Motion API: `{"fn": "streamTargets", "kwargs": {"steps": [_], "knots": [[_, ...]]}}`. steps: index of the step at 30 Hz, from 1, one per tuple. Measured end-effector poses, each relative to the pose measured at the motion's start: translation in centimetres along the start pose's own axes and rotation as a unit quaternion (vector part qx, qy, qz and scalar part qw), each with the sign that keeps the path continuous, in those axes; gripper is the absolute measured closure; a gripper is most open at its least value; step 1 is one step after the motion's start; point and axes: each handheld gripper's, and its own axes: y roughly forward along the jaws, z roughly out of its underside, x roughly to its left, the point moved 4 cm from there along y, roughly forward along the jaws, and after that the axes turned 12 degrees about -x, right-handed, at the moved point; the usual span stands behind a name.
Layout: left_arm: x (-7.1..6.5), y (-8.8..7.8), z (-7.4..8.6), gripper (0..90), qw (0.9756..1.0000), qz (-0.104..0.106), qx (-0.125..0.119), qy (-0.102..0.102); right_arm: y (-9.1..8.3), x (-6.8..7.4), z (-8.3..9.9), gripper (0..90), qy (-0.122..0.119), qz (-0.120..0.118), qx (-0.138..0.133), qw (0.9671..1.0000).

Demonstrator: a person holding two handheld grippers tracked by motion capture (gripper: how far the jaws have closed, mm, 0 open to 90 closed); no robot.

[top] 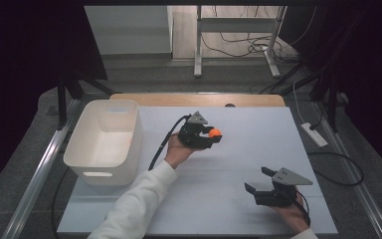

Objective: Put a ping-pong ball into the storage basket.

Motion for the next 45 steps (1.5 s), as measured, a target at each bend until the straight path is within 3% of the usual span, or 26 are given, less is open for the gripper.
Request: {"fn": "streamTargets", "kwargs": {"steps": [29,45], "knots": [[-0.5,-1.7,-0.7,50.9,0.9999,0.001,-0.010,0.009,0.0,0.0,0.0,12.8,0.000,0.001,-0.001,1.0000],[-0.5,-3.5,-0.8,50.9,0.9997,-0.005,-0.020,0.014,0.0,-0.1,0.0,12.8,-0.002,0.004,-0.001,1.0000]]}}
